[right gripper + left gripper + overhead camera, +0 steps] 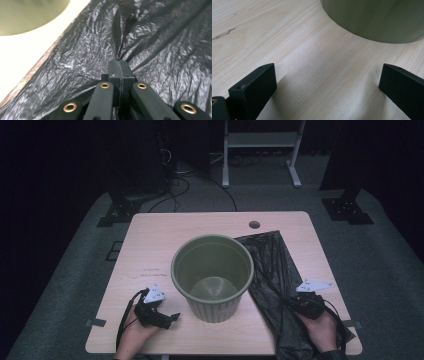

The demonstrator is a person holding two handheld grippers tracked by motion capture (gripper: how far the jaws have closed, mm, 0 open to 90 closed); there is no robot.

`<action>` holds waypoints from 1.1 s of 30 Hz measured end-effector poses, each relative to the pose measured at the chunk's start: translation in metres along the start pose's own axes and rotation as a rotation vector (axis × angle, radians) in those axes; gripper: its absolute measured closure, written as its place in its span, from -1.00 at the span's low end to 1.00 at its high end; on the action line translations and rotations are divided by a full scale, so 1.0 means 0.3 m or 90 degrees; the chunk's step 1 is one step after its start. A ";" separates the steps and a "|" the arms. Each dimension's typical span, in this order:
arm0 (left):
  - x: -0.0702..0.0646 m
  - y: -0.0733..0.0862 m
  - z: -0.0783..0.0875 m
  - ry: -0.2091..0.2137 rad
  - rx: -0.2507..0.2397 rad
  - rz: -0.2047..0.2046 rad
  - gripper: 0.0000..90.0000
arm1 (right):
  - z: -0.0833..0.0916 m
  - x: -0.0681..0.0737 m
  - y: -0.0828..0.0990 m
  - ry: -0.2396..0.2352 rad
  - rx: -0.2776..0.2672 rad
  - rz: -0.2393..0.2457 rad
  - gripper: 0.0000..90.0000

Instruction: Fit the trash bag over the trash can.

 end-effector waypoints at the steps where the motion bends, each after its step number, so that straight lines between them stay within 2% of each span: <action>1: 0.000 0.000 0.000 0.000 0.000 0.000 -1.00 | -0.007 0.008 -0.006 -0.007 0.001 0.002 1.00; 9: 0.000 0.000 0.000 0.000 0.000 0.000 -1.00 | -0.050 0.071 -0.034 -0.065 0.012 0.026 1.00; 12: 0.000 0.000 0.000 0.000 0.000 0.000 -1.00 | -0.057 0.094 -0.033 -0.076 0.025 0.036 0.98; 15: 0.000 -0.001 -0.001 0.000 0.000 0.000 -1.00 | -0.050 0.102 -0.030 -0.078 0.032 0.035 0.66; 16: 0.000 -0.001 -0.001 0.000 0.000 0.000 -1.00 | -0.045 0.106 -0.032 -0.074 0.032 0.036 0.50; 20: 0.000 -0.002 -0.002 0.000 0.000 0.001 -1.00 | -0.020 0.111 -0.043 -0.054 0.013 0.026 0.07; 22: 0.001 -0.002 -0.003 0.000 0.000 0.001 -1.00 | -0.006 0.107 -0.052 -0.055 0.004 0.014 -0.02; 27: 0.001 -0.004 -0.004 -0.001 0.000 0.002 -1.00 | 0.022 0.076 -0.084 -0.033 -0.016 -0.019 -0.36; 31: 0.001 -0.004 -0.004 0.000 0.000 0.002 -1.00 | 0.015 0.043 -0.099 0.004 -0.010 -0.036 -0.66; 33: 0.001 -0.004 -0.004 -0.001 -0.001 0.002 -1.00 | 0.004 0.026 -0.101 0.028 0.003 -0.043 -0.72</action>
Point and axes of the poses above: each handheld gripper's, and its own axes: z roughly backward along the jaws, y roughly out of its underside, x roughly to its left, the point moved 1 cm from there along -z, roughly forward along the jaws, and after that the axes turned 14 degrees about -y, right-handed, at the moved point
